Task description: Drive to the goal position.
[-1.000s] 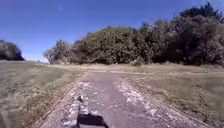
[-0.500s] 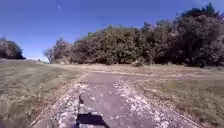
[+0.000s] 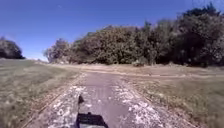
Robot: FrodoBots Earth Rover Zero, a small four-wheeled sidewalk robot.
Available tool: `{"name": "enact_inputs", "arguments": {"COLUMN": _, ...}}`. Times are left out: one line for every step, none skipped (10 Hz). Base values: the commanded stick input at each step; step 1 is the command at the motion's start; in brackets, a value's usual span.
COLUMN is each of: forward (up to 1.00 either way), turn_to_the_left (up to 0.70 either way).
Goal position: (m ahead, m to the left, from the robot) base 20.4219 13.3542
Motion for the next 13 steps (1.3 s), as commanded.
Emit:
{"name": "enact_inputs", "arguments": {"forward": 0.70, "turn_to_the_left": 0.00}}
{"name": "enact_inputs", "arguments": {"forward": 0.70, "turn_to_the_left": 0.00}}
{"name": "enact_inputs", "arguments": {"forward": 0.70, "turn_to_the_left": 0.00}}
{"name": "enact_inputs", "arguments": {"forward": 0.70, "turn_to_the_left": 0.00}}
{"name": "enact_inputs", "arguments": {"forward": 0.70, "turn_to_the_left": 0.00}}
{"name": "enact_inputs", "arguments": {"forward": 0.70, "turn_to_the_left": 0.00}}
{"name": "enact_inputs", "arguments": {"forward": 0.70, "turn_to_the_left": 0.06}}
{"name": "enact_inputs", "arguments": {"forward": 0.70, "turn_to_the_left": 0.22}}
{"name": "enact_inputs", "arguments": {"forward": 0.70, "turn_to_the_left": 0.35}}
{"name": "enact_inputs", "arguments": {"forward": 0.70, "turn_to_the_left": 0.35}}
{"name": "enact_inputs", "arguments": {"forward": 0.70, "turn_to_the_left": 0.35}}
{"name": "enact_inputs", "arguments": {"forward": 0.70, "turn_to_the_left": 0.35}}
{"name": "enact_inputs", "arguments": {"forward": 0.70, "turn_to_the_left": 0.35}}
